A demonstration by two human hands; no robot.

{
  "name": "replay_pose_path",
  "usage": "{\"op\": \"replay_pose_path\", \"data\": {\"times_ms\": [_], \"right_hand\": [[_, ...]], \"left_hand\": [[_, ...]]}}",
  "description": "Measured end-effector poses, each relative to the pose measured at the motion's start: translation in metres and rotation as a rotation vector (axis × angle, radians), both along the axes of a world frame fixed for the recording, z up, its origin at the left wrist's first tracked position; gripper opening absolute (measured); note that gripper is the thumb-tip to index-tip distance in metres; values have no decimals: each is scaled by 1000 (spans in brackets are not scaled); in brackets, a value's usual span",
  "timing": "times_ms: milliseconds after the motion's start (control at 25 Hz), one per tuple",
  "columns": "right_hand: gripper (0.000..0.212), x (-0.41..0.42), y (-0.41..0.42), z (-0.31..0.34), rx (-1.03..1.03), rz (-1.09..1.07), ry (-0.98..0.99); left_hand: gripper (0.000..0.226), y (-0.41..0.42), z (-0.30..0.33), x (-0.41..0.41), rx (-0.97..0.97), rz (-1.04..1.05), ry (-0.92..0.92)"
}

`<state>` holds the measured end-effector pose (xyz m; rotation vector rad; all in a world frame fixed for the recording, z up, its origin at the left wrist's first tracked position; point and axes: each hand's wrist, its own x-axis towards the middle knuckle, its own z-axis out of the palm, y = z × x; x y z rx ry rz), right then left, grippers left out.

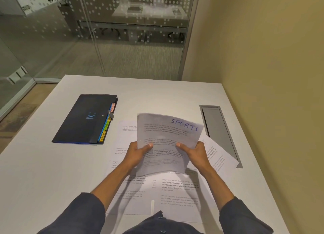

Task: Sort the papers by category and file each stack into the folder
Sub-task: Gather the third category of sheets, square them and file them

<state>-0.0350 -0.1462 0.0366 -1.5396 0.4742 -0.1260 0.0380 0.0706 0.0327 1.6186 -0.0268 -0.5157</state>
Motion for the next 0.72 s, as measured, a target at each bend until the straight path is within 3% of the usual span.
{"op": "replay_pose_path", "data": {"times_ms": [160, 360, 560, 720], "right_hand": [[19, -1, 6, -1, 7, 35, 11], [26, 7, 16, -7, 182, -67, 38], [26, 15, 19, -10, 170, -161, 44], [22, 14, 17, -5, 243, -113, 85]], "left_hand": [[26, 5, 6, 14, -71, 129, 62], [22, 9, 15, 18, -205, 164, 148], [26, 17, 3, 2, -101, 67, 160], [26, 25, -1, -1, -73, 91, 144]]}}
